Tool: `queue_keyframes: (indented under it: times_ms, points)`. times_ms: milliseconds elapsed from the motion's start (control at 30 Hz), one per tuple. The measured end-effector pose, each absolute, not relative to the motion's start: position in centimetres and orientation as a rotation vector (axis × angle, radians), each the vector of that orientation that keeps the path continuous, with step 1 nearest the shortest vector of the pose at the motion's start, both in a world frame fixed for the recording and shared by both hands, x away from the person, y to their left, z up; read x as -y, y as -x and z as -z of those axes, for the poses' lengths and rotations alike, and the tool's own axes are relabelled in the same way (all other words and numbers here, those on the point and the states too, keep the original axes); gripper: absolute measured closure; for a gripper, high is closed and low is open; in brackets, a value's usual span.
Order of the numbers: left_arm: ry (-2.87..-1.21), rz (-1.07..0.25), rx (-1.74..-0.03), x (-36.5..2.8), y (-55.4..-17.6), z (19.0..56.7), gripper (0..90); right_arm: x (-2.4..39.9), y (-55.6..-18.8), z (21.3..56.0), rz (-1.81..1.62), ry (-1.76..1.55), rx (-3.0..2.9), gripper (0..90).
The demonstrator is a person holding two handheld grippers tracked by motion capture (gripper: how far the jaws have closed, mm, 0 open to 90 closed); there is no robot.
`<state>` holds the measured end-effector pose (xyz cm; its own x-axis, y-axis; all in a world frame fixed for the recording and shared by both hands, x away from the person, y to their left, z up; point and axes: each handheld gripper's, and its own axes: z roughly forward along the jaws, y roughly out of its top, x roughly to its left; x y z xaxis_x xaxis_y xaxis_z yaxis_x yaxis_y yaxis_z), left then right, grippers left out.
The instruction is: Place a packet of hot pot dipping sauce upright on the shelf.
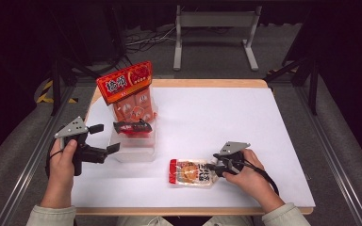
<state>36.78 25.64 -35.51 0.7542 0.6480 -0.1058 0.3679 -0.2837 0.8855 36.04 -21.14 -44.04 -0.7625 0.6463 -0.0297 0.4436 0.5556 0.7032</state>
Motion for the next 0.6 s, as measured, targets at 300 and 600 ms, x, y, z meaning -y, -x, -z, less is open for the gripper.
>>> queue_keyframes:
  times_ms: [300,600]
  points:
    - [-1.897,-0.337,-0.783,-25.8,-36.7,35.5,2.5,21.2,-36.4,43.7,-1.026,-0.928,-2.542,53.9]
    - [-1.893,-0.332,-0.783,-25.7,-36.6,35.4,2.5,21.5,-36.6,42.0,-1.133,-0.938,-2.538,54.2]
